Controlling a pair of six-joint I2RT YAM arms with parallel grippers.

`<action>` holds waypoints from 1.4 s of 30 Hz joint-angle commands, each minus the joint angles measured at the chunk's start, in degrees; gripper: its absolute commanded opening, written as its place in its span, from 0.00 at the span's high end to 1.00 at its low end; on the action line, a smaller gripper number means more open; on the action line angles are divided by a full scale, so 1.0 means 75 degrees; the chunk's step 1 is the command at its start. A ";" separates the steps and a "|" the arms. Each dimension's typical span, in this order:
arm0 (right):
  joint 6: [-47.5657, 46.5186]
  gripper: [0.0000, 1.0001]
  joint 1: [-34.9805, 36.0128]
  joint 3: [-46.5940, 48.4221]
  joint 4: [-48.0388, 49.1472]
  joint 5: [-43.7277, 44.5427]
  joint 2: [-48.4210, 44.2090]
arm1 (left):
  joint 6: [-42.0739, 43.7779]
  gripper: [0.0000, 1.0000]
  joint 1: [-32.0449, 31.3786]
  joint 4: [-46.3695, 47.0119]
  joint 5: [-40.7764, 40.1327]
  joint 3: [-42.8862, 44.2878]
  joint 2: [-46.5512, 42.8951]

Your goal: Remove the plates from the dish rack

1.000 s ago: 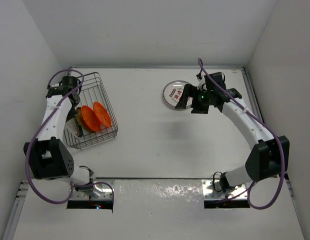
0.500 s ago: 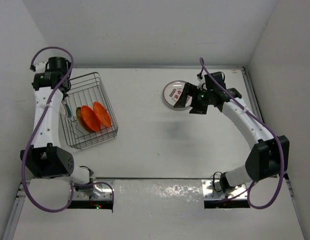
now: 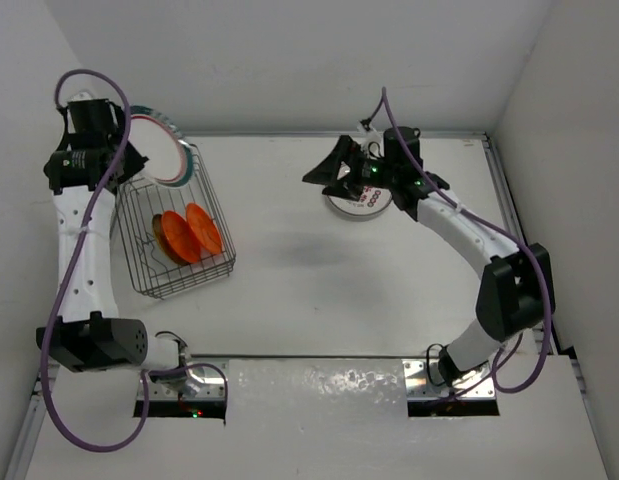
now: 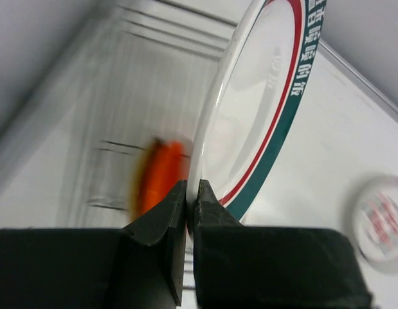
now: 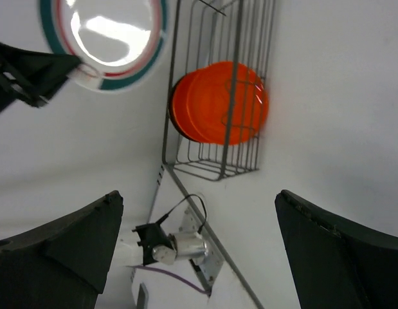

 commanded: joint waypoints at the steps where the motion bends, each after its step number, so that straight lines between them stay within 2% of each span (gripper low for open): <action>1: 0.0064 0.01 0.0280 0.1139 0.0220 0.0610 0.0468 | -0.0449 1.00 0.0020 0.2165 0.4566 -0.0944 -0.0106; 2: 0.0134 0.01 0.0280 0.1385 0.0195 0.0753 0.0586 | -0.0683 1.00 0.0008 0.2601 0.5328 -0.1737 -0.0153; 3: 0.0146 0.01 0.0269 0.1515 0.0184 0.0859 0.0715 | -0.1347 1.00 0.0008 0.3673 0.6611 -0.2151 -0.0258; 5: -0.0051 0.01 0.0292 0.1981 -0.0258 0.1291 0.1090 | -0.2227 1.00 -0.0027 0.4664 0.7650 -0.3238 -0.0364; 7: -0.0355 0.01 0.0304 0.2508 -0.0716 0.1701 0.1510 | -0.2489 1.00 -0.0062 0.5452 0.8076 -0.3746 -0.0330; 13: -0.0964 0.10 0.0479 0.3447 -0.1947 0.2018 0.2495 | -0.2338 1.00 -0.0133 0.5582 0.8769 -0.4204 0.0080; 15: -0.1119 0.15 0.0550 0.3508 -0.2312 0.2102 0.2638 | -0.2384 1.00 -0.0144 0.5816 0.8909 -0.4473 0.0116; 16: -0.1096 0.20 0.0561 0.3427 -0.2231 0.2033 0.2708 | -0.2489 1.00 -0.0156 0.6037 0.8968 -0.4580 0.0162; 17: -0.0945 0.37 0.0550 0.3298 -0.2045 0.1927 0.2709 | -0.2502 1.00 -0.0168 0.6097 0.8991 -0.4697 0.0198; 20: -0.0651 0.60 0.0550 0.2712 -0.1120 0.1612 0.2568 | -0.2235 1.00 -0.0226 0.5831 0.8945 -0.4698 0.0467; 21: -0.0488 0.81 0.0561 0.2607 -0.0943 0.1540 0.2533 | -0.2128 1.00 -0.0238 0.5724 0.8922 -0.4640 0.0549; 23: -0.0358 0.98 0.0550 0.2641 -0.0661 0.1342 0.2521 | -0.1788 0.98 -0.0285 0.5316 0.8747 -0.4523 0.0783; 24: -0.0241 1.00 0.0550 0.2711 -0.0602 0.1271 0.2544 | -0.1659 0.94 -0.0320 0.5174 0.8653 -0.4360 0.0854; 26: -0.0077 1.00 0.0480 0.2746 -0.0438 0.1200 0.2568 | -0.1296 0.70 -0.0390 0.4635 0.8313 -0.4125 0.1076; 27: 0.0110 1.00 0.0364 0.2665 -0.0391 0.1235 0.2533 | -0.1063 0.49 -0.0425 0.4146 0.7871 -0.3857 0.1181; 30: 0.0577 1.00 0.0024 0.2059 -0.0694 0.1923 0.2195 | -0.0581 0.09 -0.0484 0.3253 0.6827 -0.3038 0.1253; 31: 0.0731 1.00 -0.0326 0.1788 -0.0603 0.2008 0.2077 | -0.0360 0.00 -0.0507 0.2775 0.6116 -0.2848 0.1195; 33: 0.1025 1.00 -0.0725 0.1133 -0.0391 0.2136 0.1749 | -0.0159 0.00 -0.0496 0.2291 0.5339 -0.2286 0.1020; 34: 0.0991 1.00 -0.1157 0.1002 -0.0414 0.2184 0.1666 | 0.0004 0.00 -0.0508 0.1907 0.4546 -0.2145 0.0937; 37: 0.0429 1.00 -0.1977 0.0988 -0.1079 0.2266 0.1618 | 0.0263 0.00 -0.0496 0.1354 0.3232 -0.1722 0.0574; 42: -0.0356 1.00 -0.3104 0.0907 -0.1574 0.1950 0.1935 | 0.0474 0.00 -0.0496 0.1082 0.2395 -0.1709 0.0012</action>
